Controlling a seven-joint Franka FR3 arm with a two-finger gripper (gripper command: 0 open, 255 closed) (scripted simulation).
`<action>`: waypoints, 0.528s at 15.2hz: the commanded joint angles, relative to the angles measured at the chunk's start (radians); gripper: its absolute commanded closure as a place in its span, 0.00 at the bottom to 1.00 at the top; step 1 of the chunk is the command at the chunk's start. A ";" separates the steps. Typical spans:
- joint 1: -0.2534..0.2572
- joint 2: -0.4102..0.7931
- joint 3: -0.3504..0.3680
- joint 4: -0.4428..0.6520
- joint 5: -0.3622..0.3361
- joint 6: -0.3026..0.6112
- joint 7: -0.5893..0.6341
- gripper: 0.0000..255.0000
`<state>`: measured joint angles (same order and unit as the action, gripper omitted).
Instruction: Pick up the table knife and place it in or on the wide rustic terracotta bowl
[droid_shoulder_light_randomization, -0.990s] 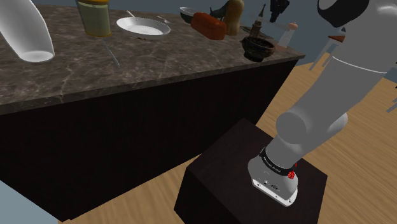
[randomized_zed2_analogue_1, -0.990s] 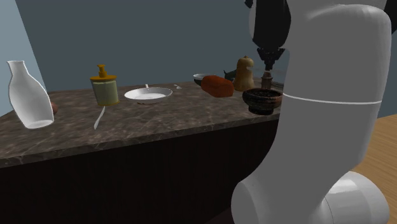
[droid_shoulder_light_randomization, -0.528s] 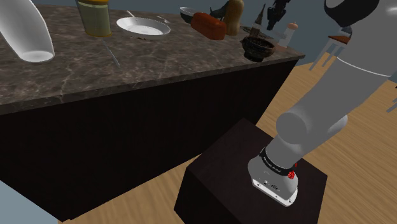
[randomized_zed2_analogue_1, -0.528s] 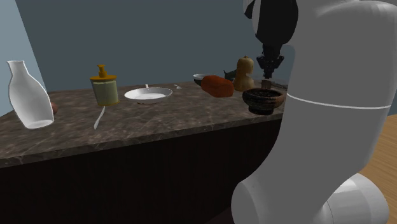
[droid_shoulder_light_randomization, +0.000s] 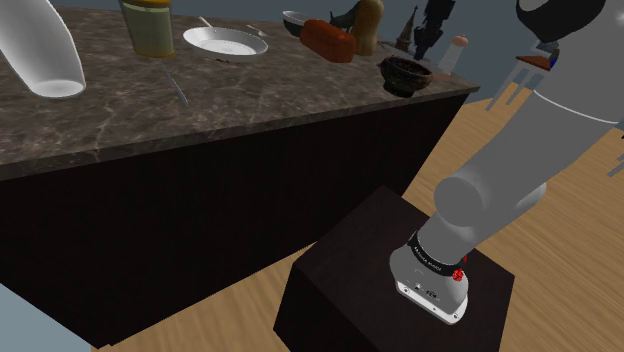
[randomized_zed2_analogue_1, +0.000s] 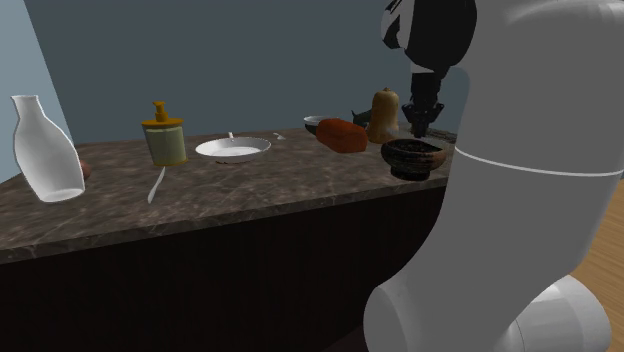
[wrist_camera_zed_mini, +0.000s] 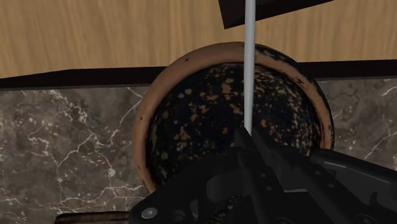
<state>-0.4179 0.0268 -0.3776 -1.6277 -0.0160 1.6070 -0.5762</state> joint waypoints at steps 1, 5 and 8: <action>0.001 0.000 0.001 -0.012 0.000 0.013 0.001 1.00; 0.001 0.001 0.001 -0.012 0.000 0.013 0.001 1.00; 0.001 0.001 0.001 -0.012 0.000 0.013 0.001 0.00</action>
<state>-0.4173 0.0274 -0.3770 -1.6396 -0.0157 1.6197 -0.5748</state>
